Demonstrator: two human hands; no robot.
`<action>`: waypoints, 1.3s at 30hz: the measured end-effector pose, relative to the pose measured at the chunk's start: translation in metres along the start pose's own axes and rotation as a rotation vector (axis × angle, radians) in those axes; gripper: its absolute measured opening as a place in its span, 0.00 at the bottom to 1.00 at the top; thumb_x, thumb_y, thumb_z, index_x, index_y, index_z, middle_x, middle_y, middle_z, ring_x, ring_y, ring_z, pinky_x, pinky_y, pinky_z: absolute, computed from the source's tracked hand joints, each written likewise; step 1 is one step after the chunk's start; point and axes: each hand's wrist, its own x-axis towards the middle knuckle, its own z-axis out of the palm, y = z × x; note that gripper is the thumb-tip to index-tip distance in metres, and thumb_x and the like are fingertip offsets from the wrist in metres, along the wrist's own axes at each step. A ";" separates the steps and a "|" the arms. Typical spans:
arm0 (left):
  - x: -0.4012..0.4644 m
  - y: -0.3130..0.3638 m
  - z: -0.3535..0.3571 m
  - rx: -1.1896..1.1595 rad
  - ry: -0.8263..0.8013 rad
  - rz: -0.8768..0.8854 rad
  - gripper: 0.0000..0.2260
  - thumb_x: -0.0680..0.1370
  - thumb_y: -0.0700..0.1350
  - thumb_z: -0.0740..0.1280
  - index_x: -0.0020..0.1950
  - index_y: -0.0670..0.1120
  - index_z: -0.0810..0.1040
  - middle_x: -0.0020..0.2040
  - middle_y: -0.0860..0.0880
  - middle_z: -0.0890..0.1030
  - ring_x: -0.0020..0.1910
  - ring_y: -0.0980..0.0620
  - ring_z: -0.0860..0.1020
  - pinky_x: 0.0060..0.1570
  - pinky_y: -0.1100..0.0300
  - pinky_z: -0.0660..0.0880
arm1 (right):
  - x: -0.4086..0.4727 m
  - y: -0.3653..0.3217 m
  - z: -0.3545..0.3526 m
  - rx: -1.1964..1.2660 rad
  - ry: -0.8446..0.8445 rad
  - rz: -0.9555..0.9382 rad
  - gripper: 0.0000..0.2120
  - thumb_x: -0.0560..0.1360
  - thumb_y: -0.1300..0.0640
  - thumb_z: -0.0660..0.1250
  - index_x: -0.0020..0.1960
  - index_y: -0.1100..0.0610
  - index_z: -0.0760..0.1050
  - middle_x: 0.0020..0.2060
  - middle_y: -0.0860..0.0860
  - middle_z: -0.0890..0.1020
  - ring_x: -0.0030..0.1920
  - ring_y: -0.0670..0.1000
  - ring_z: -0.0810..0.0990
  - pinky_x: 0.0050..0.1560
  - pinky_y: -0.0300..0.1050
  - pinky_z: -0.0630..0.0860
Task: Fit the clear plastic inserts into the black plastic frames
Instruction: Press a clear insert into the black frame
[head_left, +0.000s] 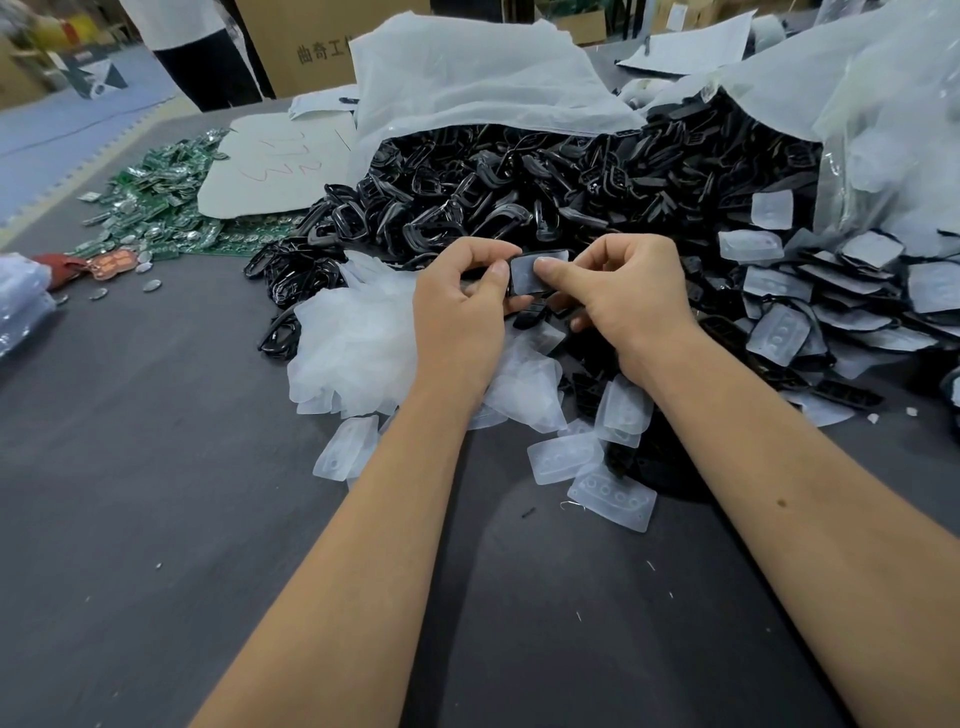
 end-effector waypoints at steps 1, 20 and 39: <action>0.000 0.001 0.000 -0.007 -0.001 -0.002 0.10 0.82 0.33 0.64 0.50 0.43 0.83 0.42 0.57 0.84 0.43 0.56 0.84 0.45 0.60 0.82 | -0.001 -0.001 0.000 0.020 -0.004 -0.003 0.15 0.71 0.57 0.82 0.34 0.58 0.77 0.31 0.56 0.85 0.30 0.49 0.85 0.27 0.39 0.75; -0.001 0.003 0.000 -0.001 0.053 -0.033 0.07 0.77 0.33 0.70 0.45 0.44 0.81 0.44 0.48 0.83 0.43 0.49 0.83 0.42 0.56 0.82 | -0.003 -0.007 0.002 0.244 -0.139 0.077 0.04 0.78 0.67 0.72 0.51 0.61 0.80 0.37 0.54 0.85 0.32 0.50 0.84 0.29 0.40 0.78; 0.001 0.001 0.000 -0.100 0.030 -0.092 0.09 0.78 0.32 0.69 0.44 0.46 0.81 0.43 0.46 0.82 0.42 0.49 0.82 0.40 0.62 0.79 | -0.001 -0.007 -0.003 0.309 -0.224 0.122 0.07 0.80 0.67 0.69 0.51 0.60 0.85 0.40 0.55 0.86 0.33 0.49 0.83 0.34 0.40 0.79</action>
